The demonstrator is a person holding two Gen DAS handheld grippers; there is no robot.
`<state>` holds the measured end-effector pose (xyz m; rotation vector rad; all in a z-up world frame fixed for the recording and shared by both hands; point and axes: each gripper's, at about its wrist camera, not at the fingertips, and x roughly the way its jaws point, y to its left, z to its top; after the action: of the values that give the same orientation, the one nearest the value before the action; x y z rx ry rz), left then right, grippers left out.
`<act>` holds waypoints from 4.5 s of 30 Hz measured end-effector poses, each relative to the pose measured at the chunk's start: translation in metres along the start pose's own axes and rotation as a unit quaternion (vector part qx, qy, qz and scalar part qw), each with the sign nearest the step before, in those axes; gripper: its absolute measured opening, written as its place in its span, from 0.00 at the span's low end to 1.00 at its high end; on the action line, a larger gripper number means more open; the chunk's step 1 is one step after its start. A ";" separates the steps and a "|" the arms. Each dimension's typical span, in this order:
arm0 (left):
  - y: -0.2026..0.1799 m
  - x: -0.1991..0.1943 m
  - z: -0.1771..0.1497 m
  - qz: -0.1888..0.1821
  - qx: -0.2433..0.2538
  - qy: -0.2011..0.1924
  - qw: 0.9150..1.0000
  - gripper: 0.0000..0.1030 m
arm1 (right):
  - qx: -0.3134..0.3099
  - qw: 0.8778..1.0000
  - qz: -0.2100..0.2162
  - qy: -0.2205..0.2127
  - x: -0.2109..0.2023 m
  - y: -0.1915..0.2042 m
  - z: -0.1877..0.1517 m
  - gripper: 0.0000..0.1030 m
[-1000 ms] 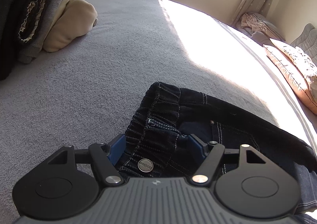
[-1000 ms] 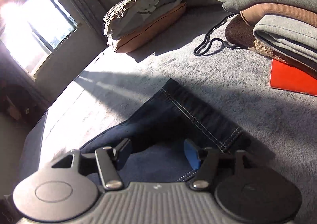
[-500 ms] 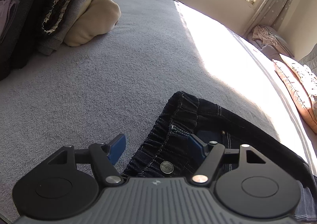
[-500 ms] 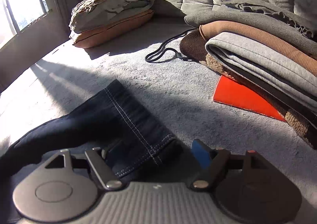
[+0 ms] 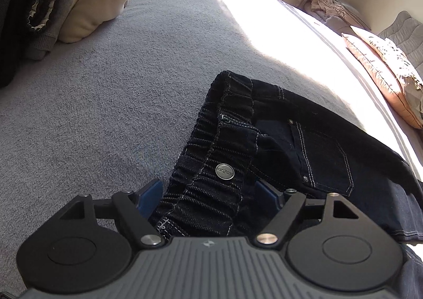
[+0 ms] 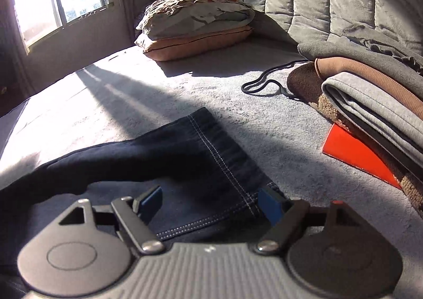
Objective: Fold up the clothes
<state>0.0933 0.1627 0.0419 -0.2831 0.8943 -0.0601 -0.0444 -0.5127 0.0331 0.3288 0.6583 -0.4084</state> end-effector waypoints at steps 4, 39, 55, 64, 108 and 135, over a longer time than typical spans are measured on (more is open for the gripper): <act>-0.011 -0.015 0.002 -0.012 0.040 -0.037 0.998 0.38 | -0.040 0.999 -0.012 0.013 -0.003 0.013 -0.004 0.79; 0.000 -0.007 -0.015 -0.051 0.123 -0.007 0.991 0.60 | -0.214 0.975 0.018 0.053 -0.043 0.052 -0.039 0.85; 0.006 -0.018 -0.020 -0.072 0.059 -0.051 0.994 0.39 | -0.103 0.986 -0.019 0.128 -0.046 -0.046 -0.039 0.86; -0.002 -0.040 -0.015 -0.067 0.049 -0.085 0.993 0.36 | -0.142 0.987 -0.002 0.071 -0.060 -0.039 -0.043 0.15; 0.020 -0.020 -0.036 0.019 0.038 -0.067 0.997 0.84 | -0.309 0.946 0.067 0.066 -0.049 0.079 -0.076 0.68; -0.128 -0.003 -0.094 -0.039 0.227 -0.026 0.973 0.82 | -0.342 0.910 0.219 0.081 -0.041 0.230 -0.127 0.73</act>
<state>0.0268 0.0195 0.0227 0.1073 0.7935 -0.3239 -0.0332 -0.2490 0.0029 -0.1665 0.8212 0.2924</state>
